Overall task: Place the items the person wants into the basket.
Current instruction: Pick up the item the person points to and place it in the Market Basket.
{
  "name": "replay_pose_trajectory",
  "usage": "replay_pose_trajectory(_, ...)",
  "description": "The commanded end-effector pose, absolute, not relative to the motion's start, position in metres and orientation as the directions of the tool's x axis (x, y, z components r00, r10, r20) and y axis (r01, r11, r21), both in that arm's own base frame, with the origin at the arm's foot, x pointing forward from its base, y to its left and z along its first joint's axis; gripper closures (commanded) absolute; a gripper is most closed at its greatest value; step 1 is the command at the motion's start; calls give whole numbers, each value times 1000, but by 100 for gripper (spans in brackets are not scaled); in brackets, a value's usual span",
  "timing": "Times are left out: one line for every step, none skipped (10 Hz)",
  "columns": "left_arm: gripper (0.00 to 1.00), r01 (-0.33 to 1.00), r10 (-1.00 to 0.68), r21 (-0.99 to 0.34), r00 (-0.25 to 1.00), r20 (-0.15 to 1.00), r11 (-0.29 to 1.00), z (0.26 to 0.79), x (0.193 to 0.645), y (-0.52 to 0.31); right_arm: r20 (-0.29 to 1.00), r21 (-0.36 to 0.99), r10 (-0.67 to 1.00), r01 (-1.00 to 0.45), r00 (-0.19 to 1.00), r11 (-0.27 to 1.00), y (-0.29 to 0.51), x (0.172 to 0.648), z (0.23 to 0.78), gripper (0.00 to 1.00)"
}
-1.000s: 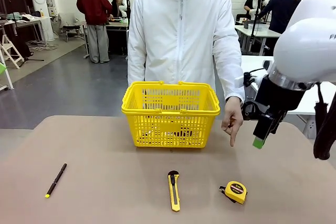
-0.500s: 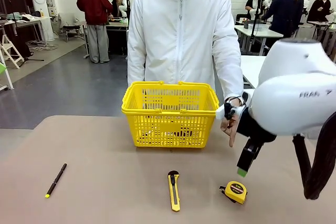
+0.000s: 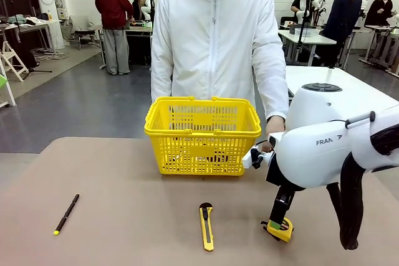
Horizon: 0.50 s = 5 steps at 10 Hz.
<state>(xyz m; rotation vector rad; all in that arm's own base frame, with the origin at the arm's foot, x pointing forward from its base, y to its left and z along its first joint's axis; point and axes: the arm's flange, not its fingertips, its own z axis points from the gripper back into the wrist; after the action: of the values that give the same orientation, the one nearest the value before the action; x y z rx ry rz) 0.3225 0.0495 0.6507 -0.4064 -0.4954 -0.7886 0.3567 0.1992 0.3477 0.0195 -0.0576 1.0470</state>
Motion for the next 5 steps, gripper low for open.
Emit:
replay_pose_trajectory(0,761,-574,-162,594,564,628,652,322,51,76,-50,887,-887,455,459,196,350,332,0)
replay_pose_trajectory(0,761,-574,-162,594,564,628,652,322,51,75,-64,891,-890,448,452,195,353,326,0)
replay_pose_trajectory(0,761,-574,-162,594,564,628,652,322,51,76,-68,893,-891,443,448,193,356,321,0)
replay_pose_trajectory(0,761,-574,-162,594,564,628,652,322,51,79,-70,897,-895,434,440,191,359,317,0)
replay_pose_trajectory(0,761,-574,-162,594,564,628,652,322,51,69,-53,897,-896,436,440,191,360,312,0)
